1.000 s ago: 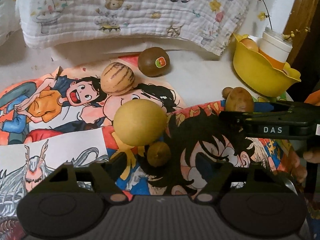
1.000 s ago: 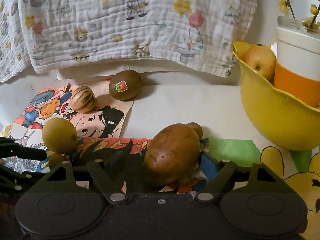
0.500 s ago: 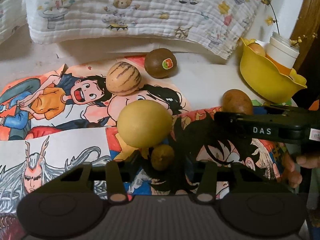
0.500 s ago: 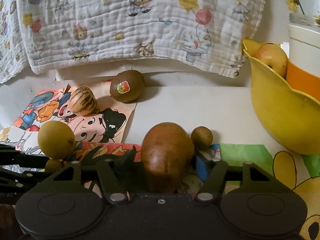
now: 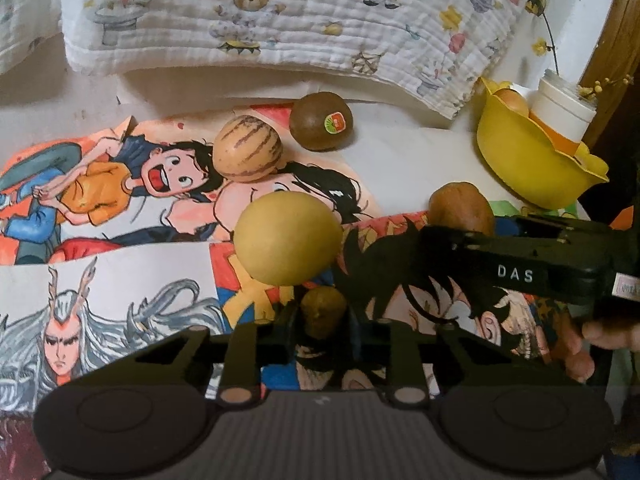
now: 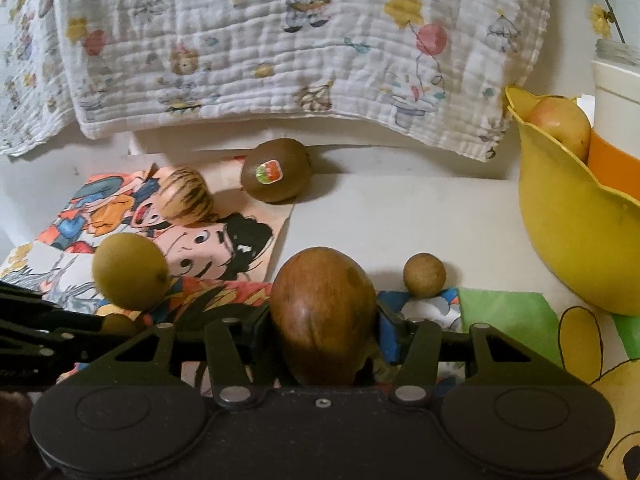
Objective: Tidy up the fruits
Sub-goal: 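Reach the left tool to the round yellow fruit while the right tool grasps the brown oval fruit, then carry the small brown fruit in the left tool while the right tool carries its fruit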
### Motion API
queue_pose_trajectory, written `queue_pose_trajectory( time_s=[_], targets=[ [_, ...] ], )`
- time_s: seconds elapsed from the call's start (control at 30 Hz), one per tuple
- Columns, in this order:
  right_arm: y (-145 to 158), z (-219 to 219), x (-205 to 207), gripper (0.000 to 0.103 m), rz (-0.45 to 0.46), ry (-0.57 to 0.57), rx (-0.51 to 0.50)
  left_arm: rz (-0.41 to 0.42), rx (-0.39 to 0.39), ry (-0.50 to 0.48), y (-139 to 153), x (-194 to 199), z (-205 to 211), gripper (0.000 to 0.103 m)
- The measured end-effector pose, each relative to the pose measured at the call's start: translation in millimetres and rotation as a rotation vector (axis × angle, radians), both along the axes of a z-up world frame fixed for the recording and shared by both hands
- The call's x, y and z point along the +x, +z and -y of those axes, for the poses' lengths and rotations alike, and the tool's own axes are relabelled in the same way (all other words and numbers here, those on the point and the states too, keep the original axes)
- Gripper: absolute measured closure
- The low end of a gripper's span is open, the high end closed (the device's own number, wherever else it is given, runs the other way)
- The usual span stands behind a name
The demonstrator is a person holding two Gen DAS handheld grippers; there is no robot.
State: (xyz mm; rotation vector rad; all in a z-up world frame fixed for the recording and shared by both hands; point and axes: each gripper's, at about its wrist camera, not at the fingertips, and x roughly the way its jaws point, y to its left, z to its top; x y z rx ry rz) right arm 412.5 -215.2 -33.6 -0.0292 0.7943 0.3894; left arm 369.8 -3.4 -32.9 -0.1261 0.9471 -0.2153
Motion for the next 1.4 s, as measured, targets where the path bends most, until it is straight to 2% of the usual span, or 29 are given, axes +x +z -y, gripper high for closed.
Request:
queue_pose_trajectory(
  time_s=[0.23,0.83,1.07,1.4],
  targets=[
    [7.2,5.3,-20.0,0.049,-0.023,0.025,0.06,0.018,-0.005,-0.02,9.0,-11.7,5.2,0.075],
    [47.9,9.0,-108.6,0.049,0.025,0.117,0.117,0.073,0.002,-0.072,32.6,-68.9,8.2,0.075],
    [44.8,15.6,-142.3,0.049,0.0,0.126,0.109,0.064,0.004,-0.108,30.2,-91.8,12.3,0.075],
    [26.2,21.2,-168.0,0.049,-0.05,0.132,0.087,-0.003,-0.014,-0.109,15.6,-105.3,13.8,0.075]
  ],
)
